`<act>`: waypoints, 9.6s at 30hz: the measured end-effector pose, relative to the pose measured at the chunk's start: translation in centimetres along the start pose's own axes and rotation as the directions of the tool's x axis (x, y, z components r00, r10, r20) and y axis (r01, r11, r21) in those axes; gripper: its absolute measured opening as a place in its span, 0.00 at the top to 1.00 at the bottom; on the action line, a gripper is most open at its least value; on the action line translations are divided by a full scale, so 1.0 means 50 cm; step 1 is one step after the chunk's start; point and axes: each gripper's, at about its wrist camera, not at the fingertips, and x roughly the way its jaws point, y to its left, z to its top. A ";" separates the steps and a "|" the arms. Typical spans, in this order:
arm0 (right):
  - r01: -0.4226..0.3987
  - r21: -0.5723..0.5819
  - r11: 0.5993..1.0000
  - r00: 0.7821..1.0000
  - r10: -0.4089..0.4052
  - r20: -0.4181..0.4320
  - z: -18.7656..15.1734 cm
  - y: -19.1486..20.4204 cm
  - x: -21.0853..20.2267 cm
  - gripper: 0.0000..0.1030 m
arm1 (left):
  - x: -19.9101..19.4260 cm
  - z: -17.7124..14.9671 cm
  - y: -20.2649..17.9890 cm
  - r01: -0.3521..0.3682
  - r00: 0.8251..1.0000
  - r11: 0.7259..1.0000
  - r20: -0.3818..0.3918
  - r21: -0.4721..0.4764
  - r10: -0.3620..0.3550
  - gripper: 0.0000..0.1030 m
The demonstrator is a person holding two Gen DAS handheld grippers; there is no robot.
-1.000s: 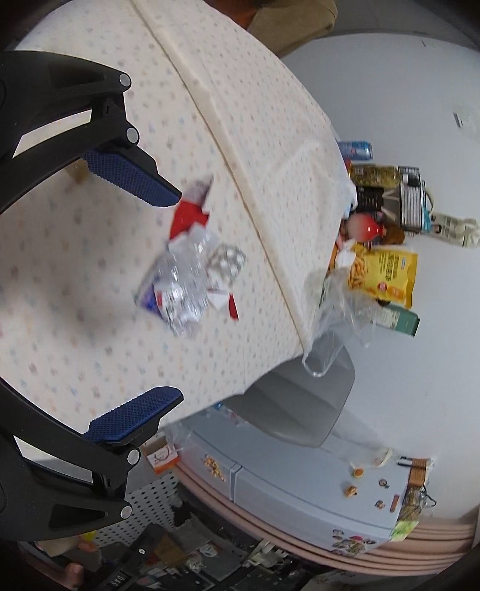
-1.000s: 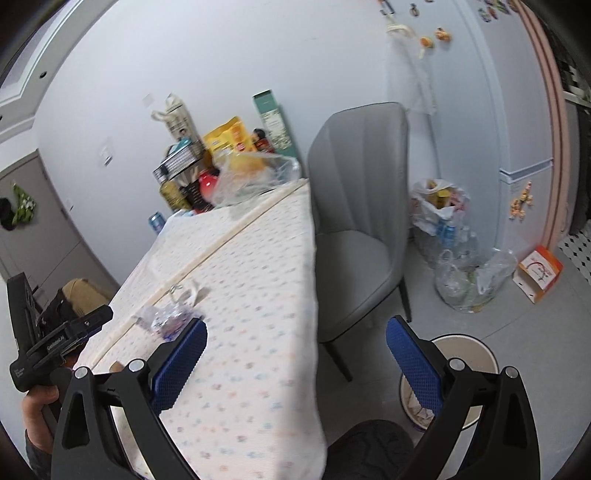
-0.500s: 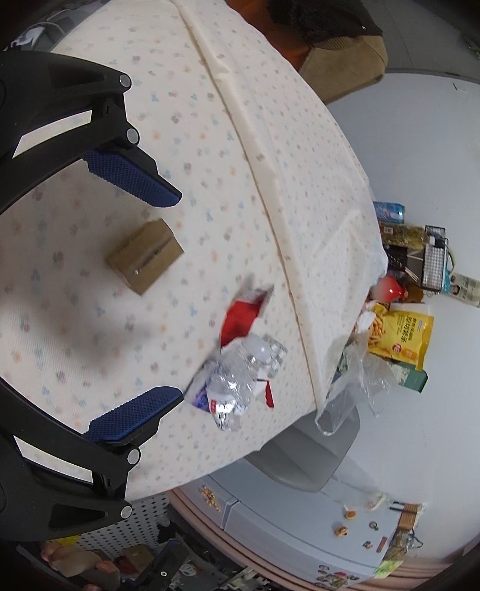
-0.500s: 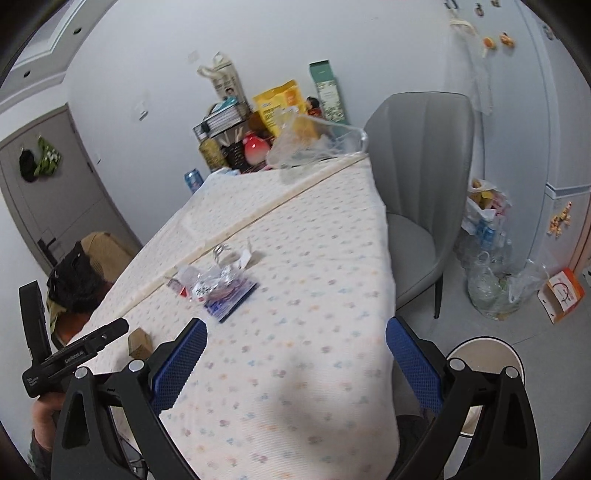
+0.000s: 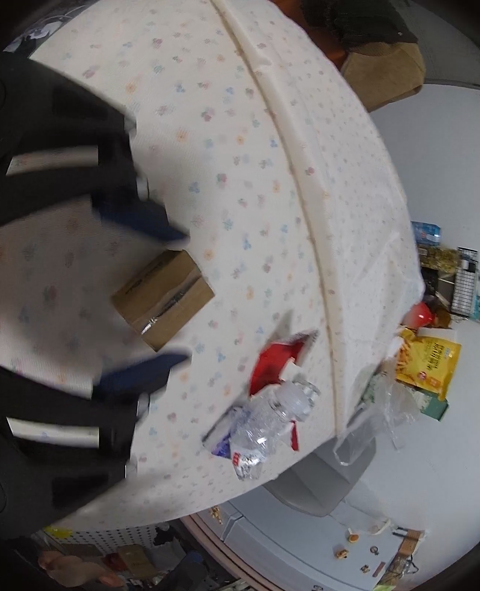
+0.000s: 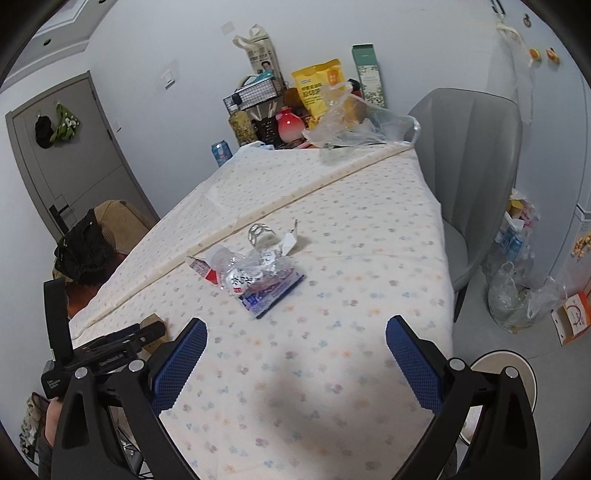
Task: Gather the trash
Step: 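Grasp the cardboard box with the left gripper while the right grasps the plastic bottle, then carry the box and bottle over the bin and open both grippers, then move both tools back over the table toward the remaining trash, then grasp the red-and-white paper with the left gripper while the right grasps the blue-pink wrapper, then carry the paper and wrapper over the bin and open both grippers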
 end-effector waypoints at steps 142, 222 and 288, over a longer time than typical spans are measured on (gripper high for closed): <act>0.281 0.657 0.700 0.908 -0.415 0.053 -0.352 -0.752 -0.349 0.26 | 0.172 -0.124 -0.966 0.381 0.923 0.718 -0.284 0.583 -0.259 0.06; 0.049 0.104 0.993 0.998 -0.044 -0.052 0.022 -0.036 0.077 0.08 | 0.168 0.184 -0.050 0.103 0.995 0.991 -0.005 -0.086 -0.103 0.44; 0.114 0.121 0.986 0.993 -0.115 0.004 0.059 -0.116 0.011 0.70 | 0.017 0.175 -0.160 0.187 0.977 0.982 0.102 -0.005 -0.185 0.77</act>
